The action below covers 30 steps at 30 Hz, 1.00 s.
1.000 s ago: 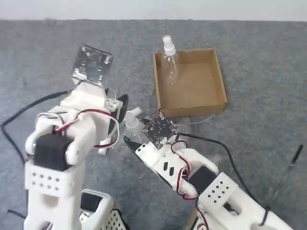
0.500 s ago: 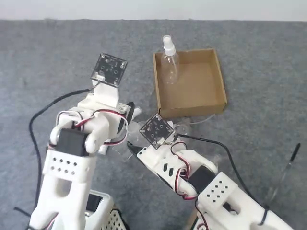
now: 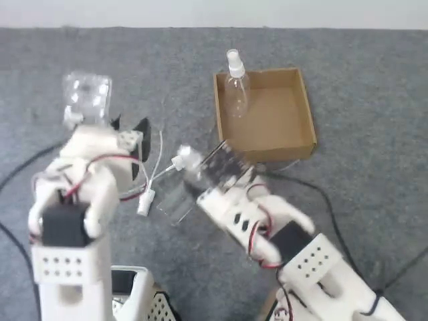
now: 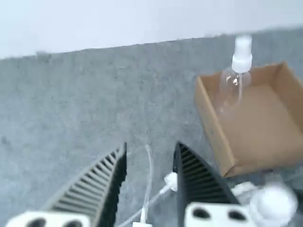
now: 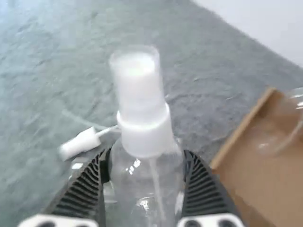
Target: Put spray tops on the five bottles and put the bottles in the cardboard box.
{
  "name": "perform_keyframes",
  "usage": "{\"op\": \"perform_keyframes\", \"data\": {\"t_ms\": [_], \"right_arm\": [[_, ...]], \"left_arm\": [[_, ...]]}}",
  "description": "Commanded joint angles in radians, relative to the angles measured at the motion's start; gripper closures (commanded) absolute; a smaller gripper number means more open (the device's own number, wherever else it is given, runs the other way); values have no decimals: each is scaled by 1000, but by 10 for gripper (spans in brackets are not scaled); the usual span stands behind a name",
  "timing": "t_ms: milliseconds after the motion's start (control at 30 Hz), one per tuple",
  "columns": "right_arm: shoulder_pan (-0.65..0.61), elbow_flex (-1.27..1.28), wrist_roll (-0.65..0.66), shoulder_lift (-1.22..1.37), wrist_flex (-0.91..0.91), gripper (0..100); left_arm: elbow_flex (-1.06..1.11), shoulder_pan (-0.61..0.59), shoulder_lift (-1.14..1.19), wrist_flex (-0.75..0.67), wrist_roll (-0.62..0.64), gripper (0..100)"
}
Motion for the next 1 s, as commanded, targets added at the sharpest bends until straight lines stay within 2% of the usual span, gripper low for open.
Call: {"op": "perform_keyframes", "data": {"t_ms": [0, 133, 233, 367, 467, 567, 733, 967], "right_arm": [[101, -206, 17, -8, 53, 992], [133, -284, 23, 4, 54, 992], [145, -359, 23, 81, 54, 992], [168, -500, 18, 252, 65, 992], [179, -631, 15, 380, 116, 992], [171, -749, 6, 486, 177, 992], [147, -945, -84, 627, 348, 992], [139, -1094, -84, 702, 545, 992]], "left_arm": [[289, 2, -245, -176, 15, 848], [507, 34, -419, -258, 14, 848], [628, 144, -532, -269, 3, 848], [690, 222, -669, -250, -38, 844], [719, 259, -747, -218, -41, 785], [760, 299, -783, -224, -46, 753], [819, 298, -783, -302, -46, 751], [826, 298, -783, -311, -48, 752]]}}
